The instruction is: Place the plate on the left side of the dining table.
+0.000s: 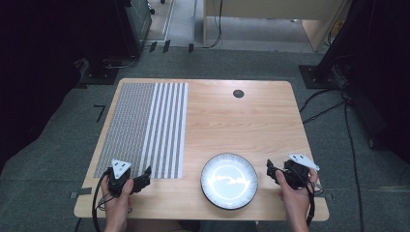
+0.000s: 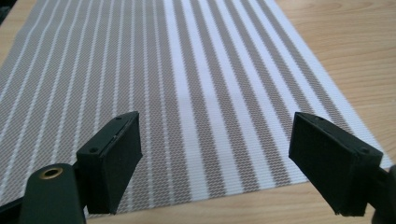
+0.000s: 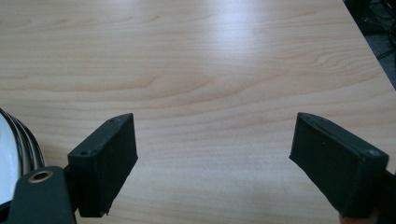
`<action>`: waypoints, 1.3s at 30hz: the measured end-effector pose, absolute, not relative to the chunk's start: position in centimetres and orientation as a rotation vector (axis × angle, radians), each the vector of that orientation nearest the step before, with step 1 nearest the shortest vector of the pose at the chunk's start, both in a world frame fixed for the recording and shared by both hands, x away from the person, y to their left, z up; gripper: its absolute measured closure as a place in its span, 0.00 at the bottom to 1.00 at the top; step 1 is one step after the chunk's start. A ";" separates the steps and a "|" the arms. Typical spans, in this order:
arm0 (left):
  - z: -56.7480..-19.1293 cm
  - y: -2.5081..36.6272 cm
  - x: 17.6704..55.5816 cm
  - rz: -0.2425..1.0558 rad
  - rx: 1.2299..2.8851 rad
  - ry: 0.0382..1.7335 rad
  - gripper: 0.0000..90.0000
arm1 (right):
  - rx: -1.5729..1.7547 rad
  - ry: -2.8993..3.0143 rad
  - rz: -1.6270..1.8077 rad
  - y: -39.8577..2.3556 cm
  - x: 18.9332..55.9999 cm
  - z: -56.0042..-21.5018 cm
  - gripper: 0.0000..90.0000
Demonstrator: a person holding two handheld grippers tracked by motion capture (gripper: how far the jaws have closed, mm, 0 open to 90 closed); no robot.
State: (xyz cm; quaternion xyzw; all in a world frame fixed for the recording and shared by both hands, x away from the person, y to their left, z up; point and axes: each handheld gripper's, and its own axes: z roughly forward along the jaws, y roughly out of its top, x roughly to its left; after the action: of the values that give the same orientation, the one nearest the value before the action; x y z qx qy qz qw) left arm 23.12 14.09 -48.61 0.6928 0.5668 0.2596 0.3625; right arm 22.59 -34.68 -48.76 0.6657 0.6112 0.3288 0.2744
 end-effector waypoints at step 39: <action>-48.2 3.2 21.7 0.349 1.826 1.169 0.18 | 1.724 1.722 1.135 -29.6 20.9 -48.1 0.46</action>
State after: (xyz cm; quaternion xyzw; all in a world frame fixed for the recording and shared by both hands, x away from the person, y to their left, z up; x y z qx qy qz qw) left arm 21.69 3.17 -48.24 0.7404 0.4738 0.1416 0.4553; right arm 20.91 -29.58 -48.08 0.6248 0.6242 0.4116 0.2250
